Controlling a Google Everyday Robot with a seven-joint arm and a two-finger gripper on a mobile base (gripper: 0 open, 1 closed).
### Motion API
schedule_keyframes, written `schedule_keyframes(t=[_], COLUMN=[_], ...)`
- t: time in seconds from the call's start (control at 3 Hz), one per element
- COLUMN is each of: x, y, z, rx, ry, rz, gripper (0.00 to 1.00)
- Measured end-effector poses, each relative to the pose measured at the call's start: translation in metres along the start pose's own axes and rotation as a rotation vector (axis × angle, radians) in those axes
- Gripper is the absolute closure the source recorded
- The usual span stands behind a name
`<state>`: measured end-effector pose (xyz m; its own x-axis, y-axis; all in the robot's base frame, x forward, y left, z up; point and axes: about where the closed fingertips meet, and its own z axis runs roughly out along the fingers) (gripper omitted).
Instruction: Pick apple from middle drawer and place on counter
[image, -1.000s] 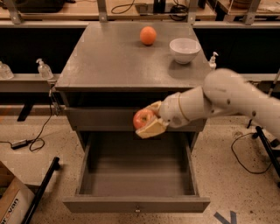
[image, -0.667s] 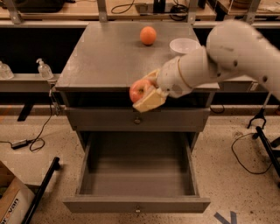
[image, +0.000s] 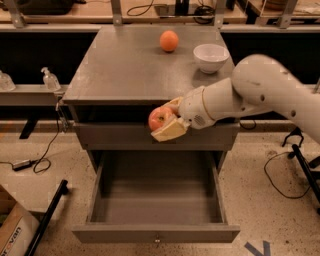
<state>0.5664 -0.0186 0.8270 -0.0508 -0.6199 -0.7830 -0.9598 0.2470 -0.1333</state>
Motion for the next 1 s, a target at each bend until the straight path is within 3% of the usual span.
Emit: schedule_keyframes(t=[0.33,0.67,1.0], x=[0.051,0.059,0.059], y=[-0.036,-0.082,-0.100], z=[0.048,0.055,0.045], rx=[0.114,0.264,0.372], ry=[-0.087,-0.145,-0.155], rz=[0.109,0.115,0.102], gripper=[1.00,1.00,1.00])
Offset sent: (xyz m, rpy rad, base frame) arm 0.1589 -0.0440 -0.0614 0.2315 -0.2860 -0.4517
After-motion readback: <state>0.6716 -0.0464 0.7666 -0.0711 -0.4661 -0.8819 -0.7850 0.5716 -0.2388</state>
